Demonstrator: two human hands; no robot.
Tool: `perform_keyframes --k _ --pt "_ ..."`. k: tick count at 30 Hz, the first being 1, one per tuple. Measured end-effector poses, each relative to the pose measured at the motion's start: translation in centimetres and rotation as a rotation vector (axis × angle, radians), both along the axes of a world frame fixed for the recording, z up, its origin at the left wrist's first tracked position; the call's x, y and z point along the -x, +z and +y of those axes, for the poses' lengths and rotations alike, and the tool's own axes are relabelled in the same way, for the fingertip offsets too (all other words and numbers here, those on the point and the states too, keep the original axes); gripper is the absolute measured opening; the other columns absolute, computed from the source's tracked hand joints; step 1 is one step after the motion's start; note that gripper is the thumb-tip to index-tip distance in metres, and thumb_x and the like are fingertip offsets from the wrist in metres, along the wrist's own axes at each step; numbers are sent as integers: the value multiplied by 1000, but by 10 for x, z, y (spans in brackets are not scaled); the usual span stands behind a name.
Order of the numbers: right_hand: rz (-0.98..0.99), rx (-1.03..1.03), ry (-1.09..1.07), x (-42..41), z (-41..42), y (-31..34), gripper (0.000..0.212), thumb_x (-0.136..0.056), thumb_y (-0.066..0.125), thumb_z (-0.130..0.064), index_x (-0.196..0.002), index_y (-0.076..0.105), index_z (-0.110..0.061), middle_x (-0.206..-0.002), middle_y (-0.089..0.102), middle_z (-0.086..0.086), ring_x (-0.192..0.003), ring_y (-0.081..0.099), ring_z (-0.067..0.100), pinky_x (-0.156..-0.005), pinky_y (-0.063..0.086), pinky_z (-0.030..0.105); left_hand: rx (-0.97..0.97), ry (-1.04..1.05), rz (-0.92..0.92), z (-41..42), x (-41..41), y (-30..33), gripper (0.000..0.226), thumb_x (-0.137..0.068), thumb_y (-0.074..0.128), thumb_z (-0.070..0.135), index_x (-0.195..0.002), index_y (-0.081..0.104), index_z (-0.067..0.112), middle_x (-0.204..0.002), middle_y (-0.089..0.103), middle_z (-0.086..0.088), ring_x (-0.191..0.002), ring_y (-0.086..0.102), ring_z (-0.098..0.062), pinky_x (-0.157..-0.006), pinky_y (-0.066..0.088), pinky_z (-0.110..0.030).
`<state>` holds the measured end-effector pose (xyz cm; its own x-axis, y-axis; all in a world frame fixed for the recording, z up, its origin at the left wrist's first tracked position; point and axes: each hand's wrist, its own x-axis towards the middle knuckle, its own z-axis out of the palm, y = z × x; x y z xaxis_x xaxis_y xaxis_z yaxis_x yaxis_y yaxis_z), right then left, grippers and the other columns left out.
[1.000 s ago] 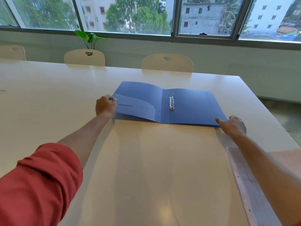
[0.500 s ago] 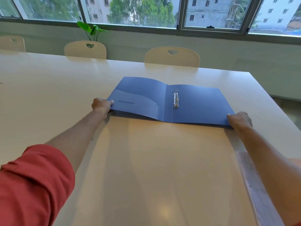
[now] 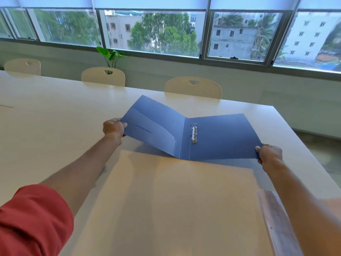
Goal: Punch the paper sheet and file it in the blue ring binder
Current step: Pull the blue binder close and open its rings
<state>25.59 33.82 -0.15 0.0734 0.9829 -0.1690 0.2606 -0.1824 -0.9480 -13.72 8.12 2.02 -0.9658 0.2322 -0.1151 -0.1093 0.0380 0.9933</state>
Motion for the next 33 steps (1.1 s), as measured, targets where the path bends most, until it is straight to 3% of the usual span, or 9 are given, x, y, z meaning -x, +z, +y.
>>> perform_keyframes --k 3,6,10,15,19,23,26,29,33 --pt "13 -35 8 -6 -16 4 22 -85 60 -3 -106 68 -4 -72 59 9 -56 48 22 -60 42 29 -3 7 23 -13 -9 11 35 -83 62 -6 -116 64 4 -107 64 -13 -89 63 -29 -82 56 -40" --pt "34 -54 34 -14 -36 8 26 -84 60 -5 -108 68 -3 -82 64 11 -70 56 25 -70 46 33 -19 18 33 -37 -16 16 36 -82 63 -6 -116 65 4 -109 65 -14 -92 64 -31 -84 57 -43" --pt "67 -100 111 -25 -79 18 21 -88 57 -3 -107 67 -5 -92 66 13 -82 62 27 -79 53 41 -41 13 67 -83 -30 19 36 -82 61 -6 -115 66 6 -108 68 -15 -88 65 -29 -81 57 -40" --pt "124 -138 144 -44 -137 19 22 -88 56 -1 -106 67 -1 -95 70 15 -82 67 31 -86 56 47 -103 27 69 -140 -54 25 36 -85 58 -7 -118 64 5 -102 64 -12 -87 62 -24 -72 55 -31" --pt "183 -135 175 -61 -182 24 18 -91 53 2 -106 64 -2 -93 68 12 -71 64 23 -75 56 38 -161 11 52 -179 -72 27 39 -85 58 -9 -120 63 6 -104 63 -11 -74 61 -15 -73 53 -31" --pt "252 -167 183 -78 -221 31 22 -93 50 5 -109 62 -5 -94 66 9 -71 62 16 -61 49 26 -198 -18 38 -211 -89 21 39 -85 58 -9 -122 61 4 -104 63 -10 -79 60 -17 -78 52 -34" --pt "253 -176 189 -90 -239 26 22 -93 50 5 -108 62 -7 -87 67 2 -73 64 14 -60 51 24 -215 -29 28 -230 -96 13 41 -85 58 -8 -124 60 5 -95 65 -4 -77 60 -14 -74 52 -31" --pt "246 -176 199 -102 -253 18 25 -93 51 5 -109 63 -9 -91 68 3 -76 65 14 -61 55 21 -227 -33 25 -249 -102 5 41 -86 58 -7 -124 60 6 -108 64 -10 -78 60 -13 -73 51 -30" --pt "264 -138 210 -120 -267 5 24 -93 52 3 -109 63 -11 -95 68 4 -82 65 18 -67 53 28 -239 -44 7 -270 -107 -5 41 -87 57 -7 -126 58 5 -113 61 -10 -87 59 -17 -66 56 -28"
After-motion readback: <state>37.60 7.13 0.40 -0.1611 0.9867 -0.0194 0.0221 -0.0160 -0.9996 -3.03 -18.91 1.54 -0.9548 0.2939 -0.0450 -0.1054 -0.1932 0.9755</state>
